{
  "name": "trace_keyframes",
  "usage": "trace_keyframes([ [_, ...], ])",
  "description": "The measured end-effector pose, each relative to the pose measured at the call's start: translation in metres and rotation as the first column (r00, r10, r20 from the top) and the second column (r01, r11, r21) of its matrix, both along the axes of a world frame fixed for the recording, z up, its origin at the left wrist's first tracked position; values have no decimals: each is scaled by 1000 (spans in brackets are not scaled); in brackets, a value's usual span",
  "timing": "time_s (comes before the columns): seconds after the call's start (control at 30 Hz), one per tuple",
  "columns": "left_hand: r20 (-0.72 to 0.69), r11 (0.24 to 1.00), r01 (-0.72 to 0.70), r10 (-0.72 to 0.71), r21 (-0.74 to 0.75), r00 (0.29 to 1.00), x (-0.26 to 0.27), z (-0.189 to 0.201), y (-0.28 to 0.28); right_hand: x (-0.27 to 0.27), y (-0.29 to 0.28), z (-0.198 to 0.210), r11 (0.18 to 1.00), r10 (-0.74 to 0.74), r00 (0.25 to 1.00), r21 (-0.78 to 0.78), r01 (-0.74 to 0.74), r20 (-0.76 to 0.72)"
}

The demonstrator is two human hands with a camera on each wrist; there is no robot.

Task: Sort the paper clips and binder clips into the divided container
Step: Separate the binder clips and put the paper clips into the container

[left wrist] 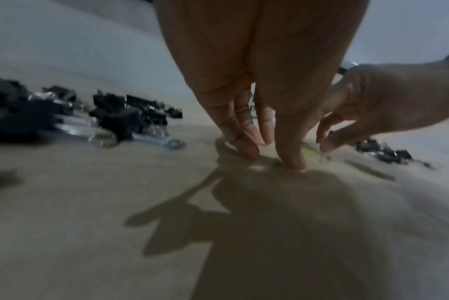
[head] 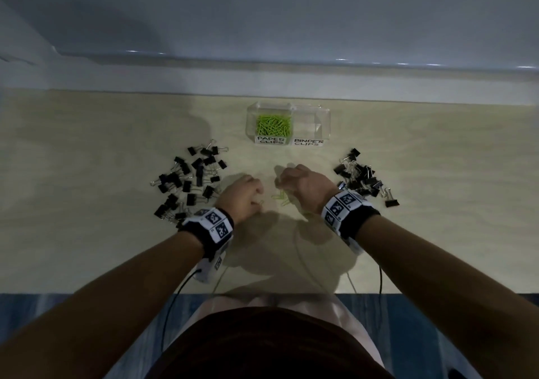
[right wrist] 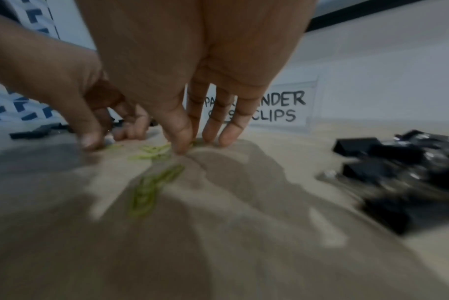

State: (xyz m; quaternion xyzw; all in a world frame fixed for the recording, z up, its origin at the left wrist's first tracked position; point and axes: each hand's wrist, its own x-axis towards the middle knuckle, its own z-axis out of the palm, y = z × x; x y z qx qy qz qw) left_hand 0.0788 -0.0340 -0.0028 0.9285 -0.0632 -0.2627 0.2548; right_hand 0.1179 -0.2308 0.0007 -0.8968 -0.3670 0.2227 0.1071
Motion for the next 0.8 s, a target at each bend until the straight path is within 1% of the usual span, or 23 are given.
trace_keyframes([
  [0.07, -10, 999, -24, 24, -42, 1000, -3, -6, -5, -5, -9, -3, 997, -71, 997, 25, 71, 11],
  [0.17, 62, 989, -110, 116, -103, 991, 0, -10, -19, -13, -26, 0, 972, -221, 975, 79, 220, -5],
  [0.23, 79, 983, -130, 141, -132, 987, 4, -9, -29, -22, -36, 3, 952, -291, 956, 87, 293, -36],
  [0.3, 45, 983, -101, 109, -153, 993, 5, -7, -40, -34, -41, 3, 937, -330, 942, 99, 336, -65],
  [0.37, 17, 992, -37, 39, -123, 999, 2, -6, -51, -47, -39, 7, 916, -382, 919, 94, 391, -97],
  [0.43, 23, 998, 6, -5, -65, 1000, -1, -7, -59, -61, -32, 8, 884, -424, 900, 171, 435, -98],
  [0.5, 45, 999, 4, -2, -51, 999, -4, -9, -64, -72, -26, 3, 843, -473, 875, 238, 483, -99],
  [0.57, 51, 998, -16, 19, -58, 999, -5, -11, -65, -75, -24, -5, 769, -559, 818, 286, 572, -135],
  [0.63, 48, 998, -21, 23, -54, 999, -5, -11, -66, -77, -23, -11, 713, -633, 758, 261, 651, -160],
  [0.67, 48, 999, -17, 19, -47, 999, -5, -10, -67, -76, -21, -14, 705, -647, 745, 243, 666, -163],
  [0.8, 64, 1000, 23, -23, -3, 998, -5, -8, -72, -71, -12, -13, 724, -652, 745, 176, 667, -141],
])
